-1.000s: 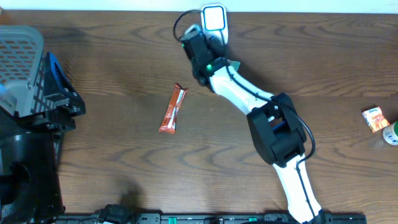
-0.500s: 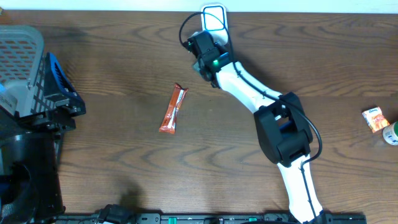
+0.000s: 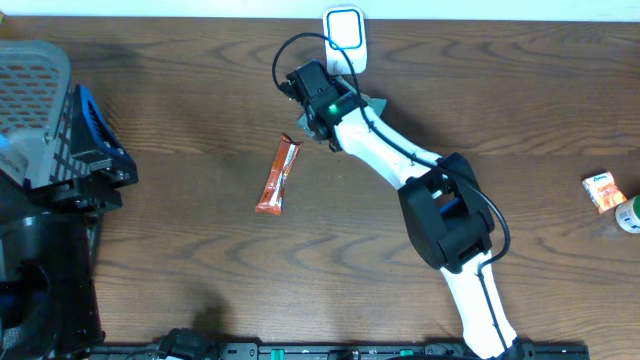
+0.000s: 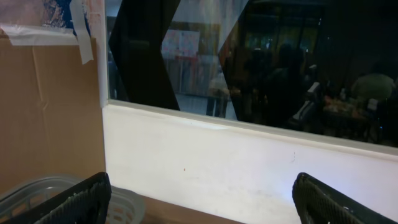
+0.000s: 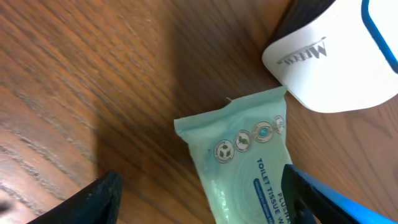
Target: Scan the item barcode
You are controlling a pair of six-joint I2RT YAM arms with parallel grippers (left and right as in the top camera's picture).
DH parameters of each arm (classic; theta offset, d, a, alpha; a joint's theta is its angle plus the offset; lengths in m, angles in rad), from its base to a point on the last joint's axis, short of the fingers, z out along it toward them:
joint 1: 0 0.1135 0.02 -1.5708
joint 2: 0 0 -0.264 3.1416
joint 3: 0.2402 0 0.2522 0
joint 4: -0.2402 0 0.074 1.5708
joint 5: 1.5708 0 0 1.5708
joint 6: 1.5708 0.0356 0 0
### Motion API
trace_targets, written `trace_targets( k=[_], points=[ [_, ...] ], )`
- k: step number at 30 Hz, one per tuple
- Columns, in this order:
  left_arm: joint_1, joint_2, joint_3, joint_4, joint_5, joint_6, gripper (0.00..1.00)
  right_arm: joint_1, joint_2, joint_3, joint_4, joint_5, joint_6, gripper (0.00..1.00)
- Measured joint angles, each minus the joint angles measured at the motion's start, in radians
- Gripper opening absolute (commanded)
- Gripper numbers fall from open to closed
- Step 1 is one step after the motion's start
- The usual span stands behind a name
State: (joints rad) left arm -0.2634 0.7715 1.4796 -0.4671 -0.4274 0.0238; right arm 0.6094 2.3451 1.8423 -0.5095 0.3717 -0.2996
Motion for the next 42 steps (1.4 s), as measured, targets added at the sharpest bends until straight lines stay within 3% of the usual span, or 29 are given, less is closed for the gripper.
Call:
trace_targets(
  k=[7, 10, 11, 12, 15, 16, 23, 27, 35, 41, 42],
  points=[
    [0.0, 0.0, 0.0, -0.001, 0.0, 0.002, 0.93, -0.008, 0.057, 0.019, 0.016, 0.107, -0.024, 0.77],
    [0.0, 0.0, 0.0, 0.0, 0.0, 0.002, 0.93, -0.005, 0.077, 0.035, 0.019, 0.164, -0.027, 0.71],
    [0.0, 0.0, 0.0, -0.001, 0.0, 0.002, 0.93, -0.005, 0.082, 0.039, 0.016, 0.178, -0.028, 0.62],
    [0.0, 0.0, 0.0, 0.0, 0.0, 0.002, 0.93, -0.005, 0.086, 0.043, 0.009, 0.187, -0.03, 0.45],
    [0.0, 0.0, 0.0, 0.0, 0.0, 0.002, 0.93, -0.005, 0.098, 0.046, -0.033, 0.208, -0.03, 0.08],
    [0.0, 0.0, 0.0, 0.0, 0.0, 0.002, 0.93, -0.005, 0.103, 0.045, -0.043, 0.215, -0.028, 0.02],
    [0.0, 0.0, 0.0, 0.0, 0.0, 0.002, 0.93, -0.009, 0.097, 0.05, -0.077, 0.191, 0.035, 0.01],
    [0.0, 0.0, 0.0, -0.001, 0.0, 0.002, 0.93, -0.02, 0.048, 0.04, -0.154, 0.064, 0.087, 0.01],
    [0.0, 0.0, 0.0, 0.0, 0.0, 0.002, 0.94, -0.093, -0.226, 0.008, -0.335, -0.563, 0.183, 0.01],
    [0.0, 0.0, 0.0, 0.0, 0.0, 0.002, 0.93, -0.265, -0.394, 0.02, -0.506, -0.993, 0.222, 0.01],
    [0.0, 0.0, 0.0, 0.0, 0.0, 0.002, 0.93, -0.293, -0.396, 0.021, -0.534, -1.025, 0.228, 0.11]
  ],
)
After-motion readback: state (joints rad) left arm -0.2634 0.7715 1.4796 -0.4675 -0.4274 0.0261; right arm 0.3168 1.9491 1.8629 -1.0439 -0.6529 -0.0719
